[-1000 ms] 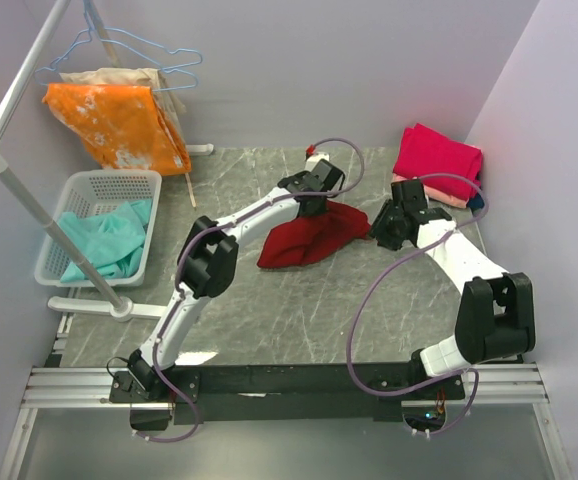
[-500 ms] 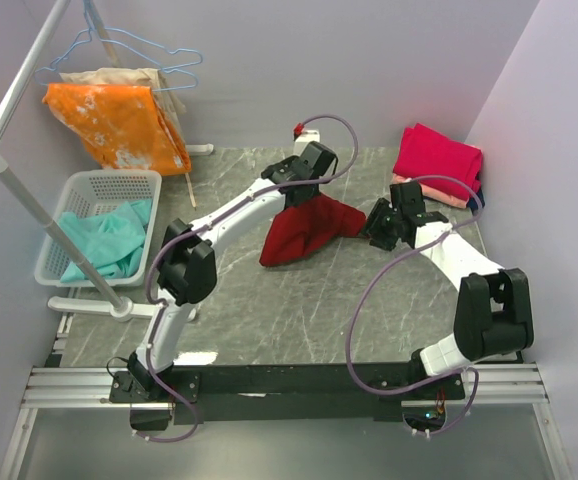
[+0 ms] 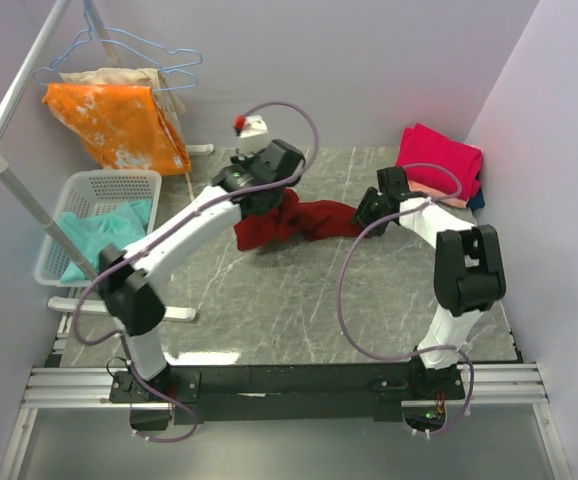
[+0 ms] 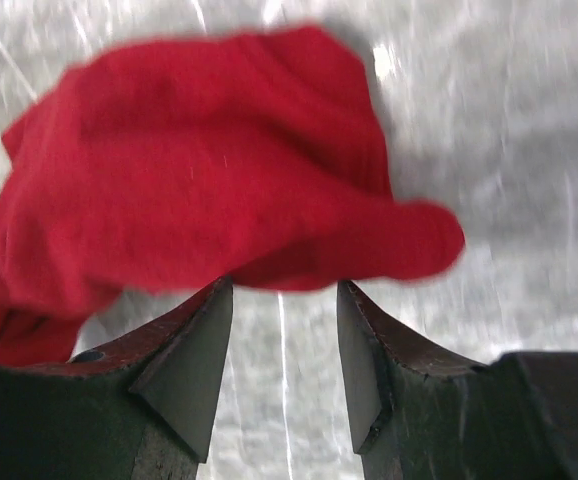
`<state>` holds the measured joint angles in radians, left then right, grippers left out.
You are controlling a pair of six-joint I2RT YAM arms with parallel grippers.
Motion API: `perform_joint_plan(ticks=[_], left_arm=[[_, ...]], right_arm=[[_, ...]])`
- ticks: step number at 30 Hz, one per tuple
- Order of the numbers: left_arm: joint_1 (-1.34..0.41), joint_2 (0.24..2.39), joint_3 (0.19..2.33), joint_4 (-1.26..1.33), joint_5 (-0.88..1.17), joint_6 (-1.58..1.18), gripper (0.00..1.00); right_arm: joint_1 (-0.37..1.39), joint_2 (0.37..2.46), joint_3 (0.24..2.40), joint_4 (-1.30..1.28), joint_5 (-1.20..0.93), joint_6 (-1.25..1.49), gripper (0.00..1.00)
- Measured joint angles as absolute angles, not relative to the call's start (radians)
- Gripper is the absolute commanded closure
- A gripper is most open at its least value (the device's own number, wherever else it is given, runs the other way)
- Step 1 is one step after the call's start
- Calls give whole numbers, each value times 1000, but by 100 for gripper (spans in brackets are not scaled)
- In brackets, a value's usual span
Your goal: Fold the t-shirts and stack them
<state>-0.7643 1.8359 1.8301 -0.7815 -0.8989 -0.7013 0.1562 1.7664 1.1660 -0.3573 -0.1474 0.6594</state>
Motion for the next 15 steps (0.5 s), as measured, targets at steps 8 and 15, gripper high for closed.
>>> perform_joint_plan(ticks=[8,15], left_arm=[[-762,1628,1815,-845,-1059,-760,99],[-758,1605,1820,-968,-1137,-822,99]], right_arm=[[156,1977,1390,-405,-129,643,100],[156,2003,1420,-440,-107,638,100]])
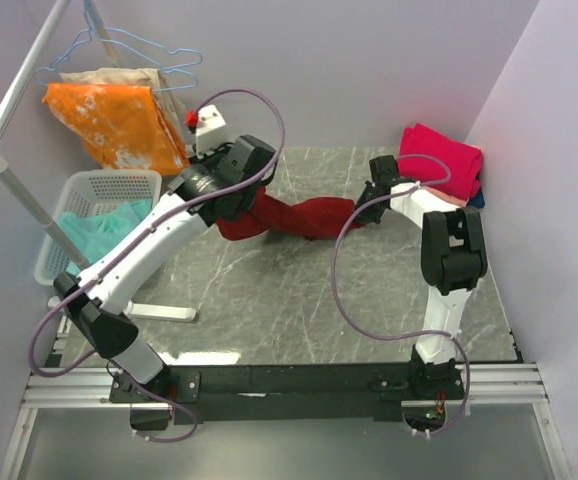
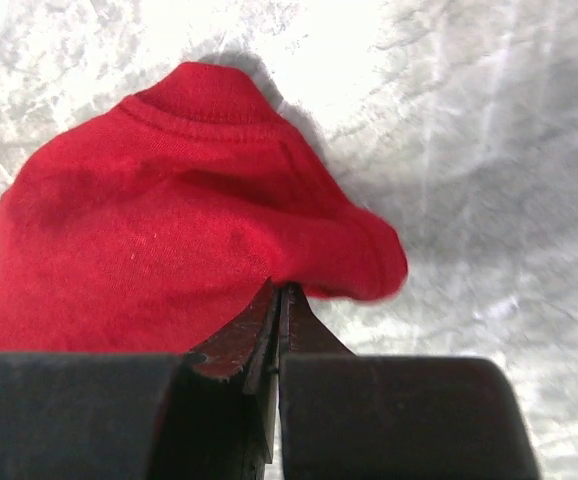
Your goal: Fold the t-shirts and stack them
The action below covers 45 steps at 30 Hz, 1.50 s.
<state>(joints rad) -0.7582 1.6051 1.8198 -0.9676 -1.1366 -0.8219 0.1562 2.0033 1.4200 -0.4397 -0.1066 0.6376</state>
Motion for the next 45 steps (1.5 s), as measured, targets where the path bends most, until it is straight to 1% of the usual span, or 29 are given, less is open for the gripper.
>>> perform_joint_plan(ticks=[3,7,15,20,23,24,27,28,31,33,38,41,43,44,45], left_arm=[[-749,1556,1820,-969,-1161,-808,99],[-730,1451,1819,-933,-1185,-758,99],[-721,1296,1808,-859,-1240,-668,98],[-720,1190,1728,-786,-1258,-616,94],[-720,1104,1661,-733,-1263,-582,89],[-720,1072,1638,-709,-1263,-574,84],[-720,976,1564,-647,-1248,-548,78],[-720,951,1541,-632,-1237,-542,77],[-719,886,1478,-614,-1206,-544,77],[-715,885,1477,-633,-1198,-569,76],[-712,957,1473,-760,-1149,-685,82],[-712,997,1425,-822,-1110,-751,83],[-712,1024,1379,-854,-1073,-783,81],[-712,1034,1364,-858,-1054,-787,75],[-712,1043,1354,-859,-1035,-791,71]], right_arm=[[157,1958,1397,-443,-78,635,100],[157,1834,1369,-471,-27,630,100],[159,1470,1372,-521,81,609,100],[159,1256,1372,-525,133,584,100],[159,1118,1366,-507,134,561,100],[159,1070,1356,-491,129,552,100],[159,942,1320,-446,105,533,100],[159,911,1315,-440,101,531,100],[159,848,1320,-429,108,527,100],[158,832,1327,-421,111,521,100],[157,838,1340,-464,105,520,100],[157,850,1317,-492,107,531,100],[156,859,1270,-490,107,541,100],[156,869,1243,-487,107,547,100],[156,885,1218,-487,107,554,100]])
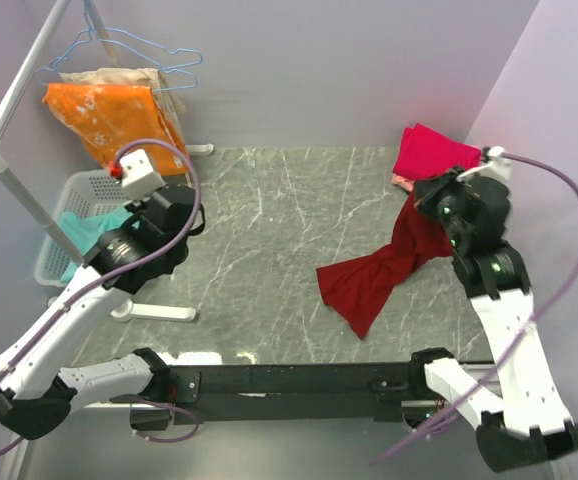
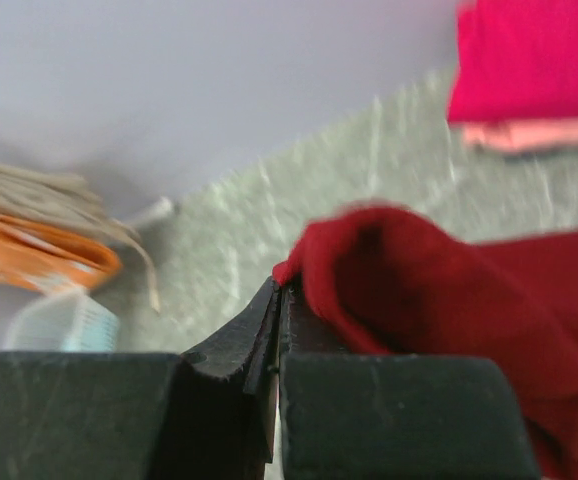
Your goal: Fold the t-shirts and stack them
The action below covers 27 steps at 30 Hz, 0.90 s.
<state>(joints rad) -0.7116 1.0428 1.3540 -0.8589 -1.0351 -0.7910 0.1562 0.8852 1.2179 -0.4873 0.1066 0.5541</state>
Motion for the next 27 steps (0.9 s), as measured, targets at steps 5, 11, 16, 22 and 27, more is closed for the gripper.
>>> perform_joint_plan(ticks=[5,11,16,22,27], left_arm=[[-711,1106,1320,-812,-879,-767,54],[-710,1256,1303,-720,-512,-673,44],[-732,1356,1283,-666,-284,-614,34],[-828,1396,1196,-594,-117,-553,19],[-955,1438,1115,-506,-48,-540,22]], right_arm=[[156,1027,1151,-488,110,585,100],[156,1132,1124,-527,142,625,100],[156,1176,1127,-541,181,659,100],[153,1250,1152,-577,206,683,100],[127,1293,1181,-590,198,692,100]])
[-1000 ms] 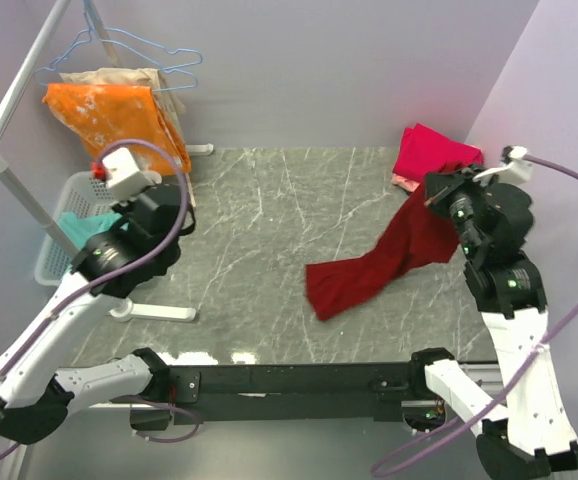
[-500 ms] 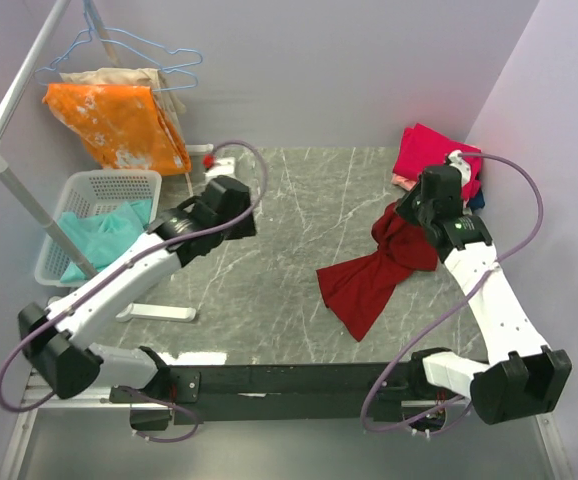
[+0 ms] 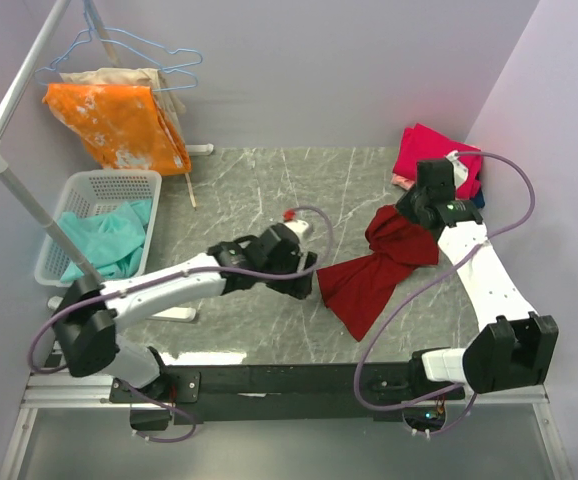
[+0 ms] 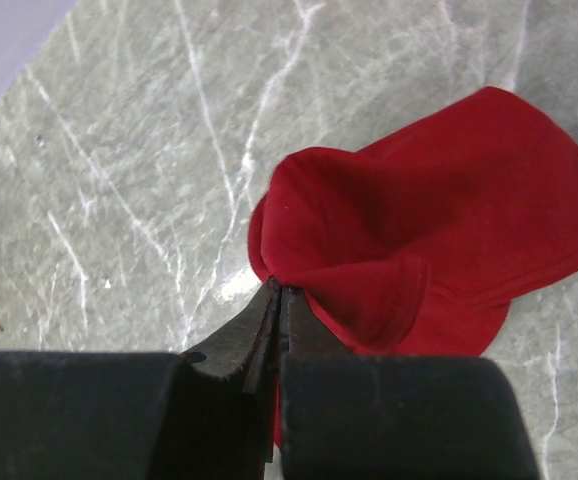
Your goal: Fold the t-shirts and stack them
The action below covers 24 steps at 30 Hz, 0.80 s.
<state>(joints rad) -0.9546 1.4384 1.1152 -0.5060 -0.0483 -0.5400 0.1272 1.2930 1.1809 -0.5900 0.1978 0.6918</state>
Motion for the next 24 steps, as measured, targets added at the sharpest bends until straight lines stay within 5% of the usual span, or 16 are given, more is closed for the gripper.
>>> perform_joint_plan(ticks=[10,24], left_arm=[[-1112,1794,1255,-367,-105,-539,29],[-1191,1950,1372,-331,-151,-534,44]], right_arm=[[42,1327,1183,-601,121,696,100],[-49,1326,1169,-601,38,679,100]])
